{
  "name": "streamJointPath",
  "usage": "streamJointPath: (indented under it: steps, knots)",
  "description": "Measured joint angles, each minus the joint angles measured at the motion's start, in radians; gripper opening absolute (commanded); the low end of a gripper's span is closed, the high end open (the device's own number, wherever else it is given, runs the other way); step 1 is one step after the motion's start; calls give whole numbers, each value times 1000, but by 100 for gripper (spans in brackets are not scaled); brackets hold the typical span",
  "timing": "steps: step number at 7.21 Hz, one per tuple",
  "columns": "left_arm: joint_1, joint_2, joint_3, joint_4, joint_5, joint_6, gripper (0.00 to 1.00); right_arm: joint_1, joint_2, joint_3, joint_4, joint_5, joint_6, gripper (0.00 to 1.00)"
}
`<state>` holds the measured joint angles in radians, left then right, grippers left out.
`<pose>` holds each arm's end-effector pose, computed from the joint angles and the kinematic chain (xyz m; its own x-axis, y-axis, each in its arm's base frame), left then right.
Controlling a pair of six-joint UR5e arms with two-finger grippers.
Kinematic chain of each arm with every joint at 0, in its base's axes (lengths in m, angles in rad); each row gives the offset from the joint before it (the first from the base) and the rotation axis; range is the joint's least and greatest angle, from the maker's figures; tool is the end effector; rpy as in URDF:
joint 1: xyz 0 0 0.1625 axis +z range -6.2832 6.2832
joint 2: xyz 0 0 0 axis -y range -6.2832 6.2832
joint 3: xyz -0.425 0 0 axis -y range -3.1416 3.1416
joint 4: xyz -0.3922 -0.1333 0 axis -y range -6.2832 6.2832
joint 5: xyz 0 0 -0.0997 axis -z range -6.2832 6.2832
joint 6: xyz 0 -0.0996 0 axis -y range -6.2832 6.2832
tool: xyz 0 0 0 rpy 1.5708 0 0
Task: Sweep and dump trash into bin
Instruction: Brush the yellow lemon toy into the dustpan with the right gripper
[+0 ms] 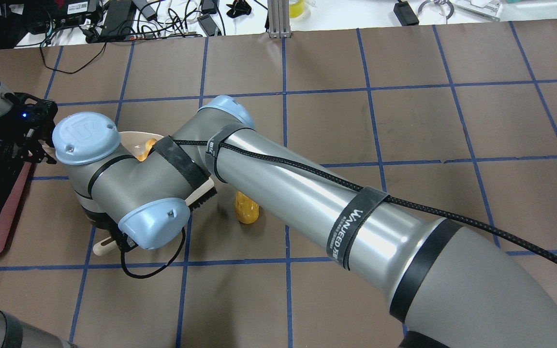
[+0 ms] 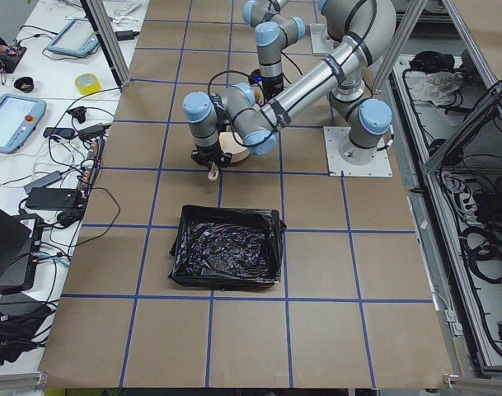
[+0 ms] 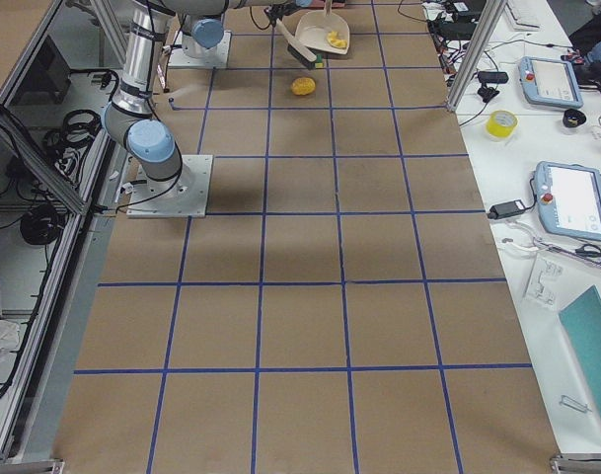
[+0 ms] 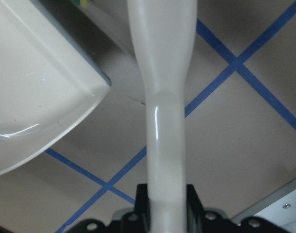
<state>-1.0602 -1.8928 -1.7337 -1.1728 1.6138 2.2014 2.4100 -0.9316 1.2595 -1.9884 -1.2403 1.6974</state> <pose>0.1671 -0.5622 0.2751 0.1218 0.9880 0.0954 0.9925 -0.1208 -0.0166 0.6558 -0.3662 0.2924 -0.6581 0.7514 -0.0481 0.6990 0.6335 0.3319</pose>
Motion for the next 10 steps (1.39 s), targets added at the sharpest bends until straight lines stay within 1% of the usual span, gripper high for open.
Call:
streamJointPath:
  steps: [1, 3, 5, 6, 7, 9, 10]
  knots:
    - [2, 21, -26, -4, -1, -1, 0, 2, 7, 1, -8, 1, -31, 0]
    - [0, 31, -35, 0, 0, -11, 0, 3, 24, -1, -38, 2, -104, 0]
    - [-4, 28, -37, 12, 4, -30, 0, 9, 23, -1, -43, -2, -127, 0]
    - [-6, 31, -45, 16, 11, -70, 0, 13, 21, -2, -42, -3, -130, 0]
    - [-8, 32, -51, 18, 30, -109, 0, 16, 18, -2, -41, -4, -145, 0]
    - [-11, 34, -63, 56, 106, -133, 0, 21, 15, 3, -10, -50, -241, 0]
    - [-15, 38, -82, 78, 123, -135, 0, 20, 14, 4, 6, -67, -276, 0]
